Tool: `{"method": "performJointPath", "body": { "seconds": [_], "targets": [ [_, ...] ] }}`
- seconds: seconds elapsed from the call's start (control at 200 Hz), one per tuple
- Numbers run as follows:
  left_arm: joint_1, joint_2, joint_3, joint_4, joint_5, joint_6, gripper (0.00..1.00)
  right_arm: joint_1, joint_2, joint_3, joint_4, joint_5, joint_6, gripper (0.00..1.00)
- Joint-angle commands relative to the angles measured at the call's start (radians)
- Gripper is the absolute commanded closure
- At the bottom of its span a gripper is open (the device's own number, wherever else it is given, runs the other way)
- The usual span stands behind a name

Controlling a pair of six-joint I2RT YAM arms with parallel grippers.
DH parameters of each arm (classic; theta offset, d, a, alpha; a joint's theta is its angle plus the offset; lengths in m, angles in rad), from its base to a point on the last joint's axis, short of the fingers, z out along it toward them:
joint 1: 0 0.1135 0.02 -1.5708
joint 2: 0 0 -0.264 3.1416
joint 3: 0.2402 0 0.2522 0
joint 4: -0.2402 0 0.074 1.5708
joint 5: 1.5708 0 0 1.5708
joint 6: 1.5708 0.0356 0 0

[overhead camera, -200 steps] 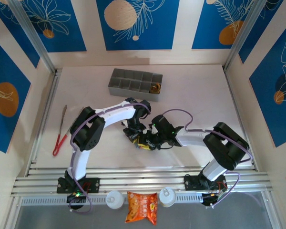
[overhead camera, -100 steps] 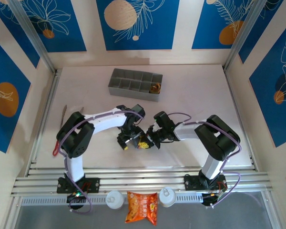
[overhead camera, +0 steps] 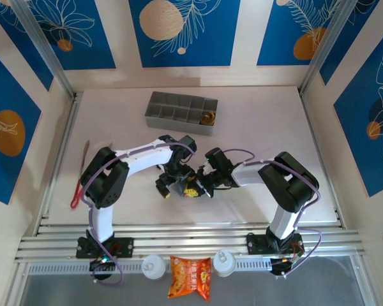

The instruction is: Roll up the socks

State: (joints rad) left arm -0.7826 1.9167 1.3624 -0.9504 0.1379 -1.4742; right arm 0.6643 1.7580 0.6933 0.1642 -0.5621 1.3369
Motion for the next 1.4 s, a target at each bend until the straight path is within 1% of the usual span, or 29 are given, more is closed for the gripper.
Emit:
{"method": "performJointPath", "body": {
  "seconds": [0.0,0.165,0.255,0.31,0.41,0.5,0.595,0.695,0.75,0.795,0.875,0.97,1.246,1.376,1.396],
  "targets": [
    [0.014,-0.055,0.024,-0.007,-0.081,-0.063,0.0,0.003,0.107,-0.066,-0.286,0.123,0.063,1.0],
    [0.035,-0.067,0.034,0.061,-0.125,-0.078,0.0,0.004,0.111,-0.059,-0.293,0.123,0.061,1.0],
    [0.041,-0.071,0.028,0.104,-0.126,-0.081,0.0,0.004,0.107,-0.058,-0.298,0.126,0.06,1.0],
    [0.047,-0.045,0.054,0.056,-0.107,-0.08,0.0,0.005,0.106,-0.057,-0.299,0.125,0.058,1.0],
    [0.06,0.049,0.122,-0.052,-0.012,-0.054,0.0,0.005,0.104,-0.056,-0.306,0.13,0.055,1.0],
    [0.061,0.104,0.143,-0.067,0.051,-0.044,0.0,0.006,0.105,-0.05,-0.311,0.131,0.051,1.0],
    [0.06,0.129,0.157,-0.066,0.074,-0.049,0.0,0.006,0.104,-0.049,-0.312,0.134,0.053,1.0],
    [0.056,0.195,0.218,-0.158,0.106,-0.006,0.0,0.006,0.106,-0.047,-0.312,0.134,0.055,1.0],
    [0.053,0.223,0.243,-0.213,0.106,0.02,0.0,0.006,0.106,-0.047,-0.312,0.136,0.055,1.0],
    [0.048,0.229,0.232,-0.218,0.107,0.028,0.0,0.006,0.106,-0.046,-0.311,0.137,0.056,1.0],
    [0.04,0.238,0.199,-0.2,0.13,0.027,0.03,0.006,0.107,-0.044,-0.312,0.138,0.057,1.0],
    [0.03,0.255,0.184,-0.185,0.149,0.035,0.11,0.006,0.107,-0.042,-0.315,0.142,0.056,1.0],
    [0.02,0.224,0.124,-0.157,0.143,0.04,0.58,0.005,0.087,-0.041,-0.339,0.161,0.045,1.0],
    [0.023,0.192,0.099,-0.166,0.132,0.048,0.78,0.003,0.071,-0.027,-0.367,0.177,0.026,1.0],
    [0.025,0.187,0.094,-0.163,0.132,0.048,0.8,0.003,0.068,-0.024,-0.373,0.178,0.023,1.0]
  ]
}}
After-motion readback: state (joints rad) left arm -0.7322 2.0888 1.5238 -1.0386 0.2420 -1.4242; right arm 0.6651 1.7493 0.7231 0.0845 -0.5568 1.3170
